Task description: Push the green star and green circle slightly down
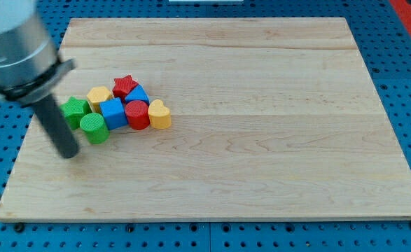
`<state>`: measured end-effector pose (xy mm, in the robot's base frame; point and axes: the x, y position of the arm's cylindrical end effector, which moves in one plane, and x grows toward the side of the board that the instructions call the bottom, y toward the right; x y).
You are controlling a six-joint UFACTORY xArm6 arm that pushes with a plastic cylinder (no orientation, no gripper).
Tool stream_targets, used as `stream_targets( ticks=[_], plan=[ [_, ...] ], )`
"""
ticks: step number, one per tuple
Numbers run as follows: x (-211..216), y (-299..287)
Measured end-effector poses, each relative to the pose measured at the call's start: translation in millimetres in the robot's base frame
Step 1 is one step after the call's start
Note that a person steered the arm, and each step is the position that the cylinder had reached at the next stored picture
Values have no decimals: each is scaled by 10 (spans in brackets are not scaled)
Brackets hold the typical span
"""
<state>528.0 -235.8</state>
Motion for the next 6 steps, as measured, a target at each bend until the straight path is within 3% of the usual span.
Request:
stream_targets(
  ticks=[1,3,4,6],
  plan=[
    [9,-680],
    [-631,-637],
    [-900,-111],
    [-634,455]
  ],
)
